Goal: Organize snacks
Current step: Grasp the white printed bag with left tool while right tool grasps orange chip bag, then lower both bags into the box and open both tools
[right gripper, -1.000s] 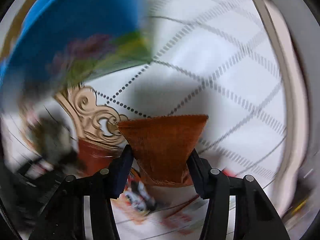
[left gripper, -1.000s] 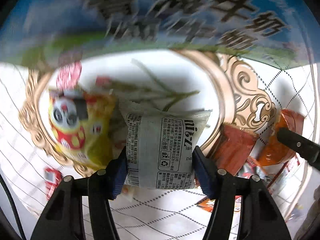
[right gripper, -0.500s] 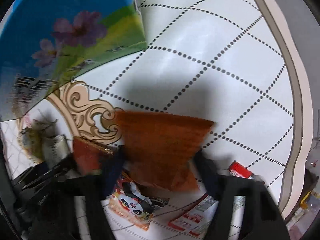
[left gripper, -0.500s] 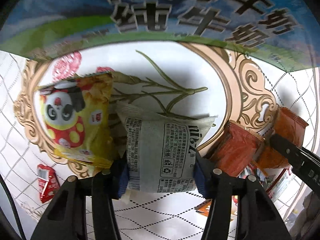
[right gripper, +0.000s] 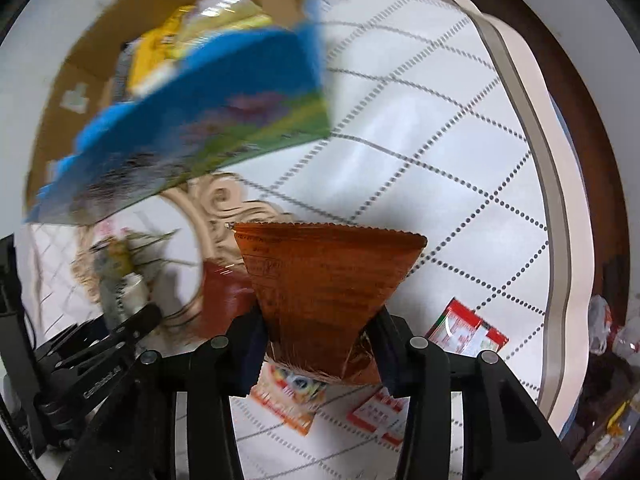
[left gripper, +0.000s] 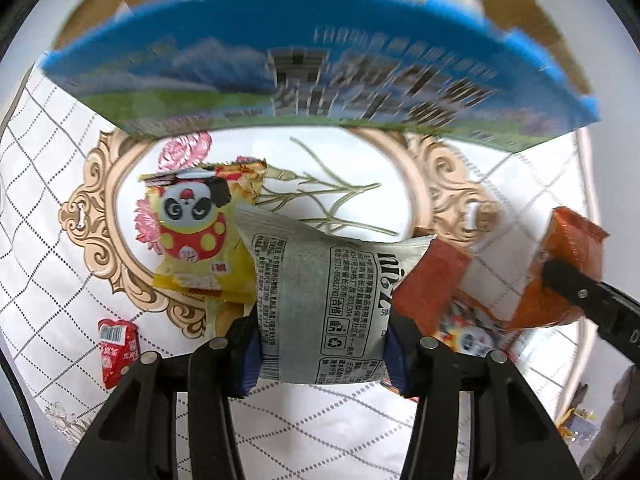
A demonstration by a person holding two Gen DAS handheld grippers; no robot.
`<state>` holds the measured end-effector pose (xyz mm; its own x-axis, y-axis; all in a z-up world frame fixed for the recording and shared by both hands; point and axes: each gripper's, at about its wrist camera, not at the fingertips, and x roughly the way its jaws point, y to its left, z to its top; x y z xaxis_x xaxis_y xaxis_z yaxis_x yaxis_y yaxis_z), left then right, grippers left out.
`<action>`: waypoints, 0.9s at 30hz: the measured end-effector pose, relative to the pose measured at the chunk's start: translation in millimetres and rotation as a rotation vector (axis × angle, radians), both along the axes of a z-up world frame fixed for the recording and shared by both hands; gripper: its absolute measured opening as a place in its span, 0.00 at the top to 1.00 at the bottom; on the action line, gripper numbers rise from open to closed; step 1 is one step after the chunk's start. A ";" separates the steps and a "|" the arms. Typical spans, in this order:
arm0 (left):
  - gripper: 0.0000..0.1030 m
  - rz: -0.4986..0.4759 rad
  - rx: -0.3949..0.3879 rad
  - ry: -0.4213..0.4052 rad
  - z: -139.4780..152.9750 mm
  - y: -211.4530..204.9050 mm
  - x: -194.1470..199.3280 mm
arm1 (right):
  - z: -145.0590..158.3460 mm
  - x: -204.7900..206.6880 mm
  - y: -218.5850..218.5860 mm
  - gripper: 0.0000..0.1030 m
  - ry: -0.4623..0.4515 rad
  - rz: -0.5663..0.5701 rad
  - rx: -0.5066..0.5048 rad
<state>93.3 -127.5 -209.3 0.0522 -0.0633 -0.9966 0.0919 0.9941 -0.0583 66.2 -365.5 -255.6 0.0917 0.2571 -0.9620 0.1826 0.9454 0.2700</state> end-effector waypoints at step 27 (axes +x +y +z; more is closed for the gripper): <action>0.54 0.141 -0.105 0.077 74.6 73.8 196.8 | 69.9 194.3 166.4 0.53 -0.116 0.206 0.188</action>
<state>290.0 -53.7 -134.7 -0.0080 -0.1648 -0.9863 -0.0569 0.9848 -0.1641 260.5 -199.2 -185.7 0.1259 0.4544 -0.8819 -0.0507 0.8907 0.4517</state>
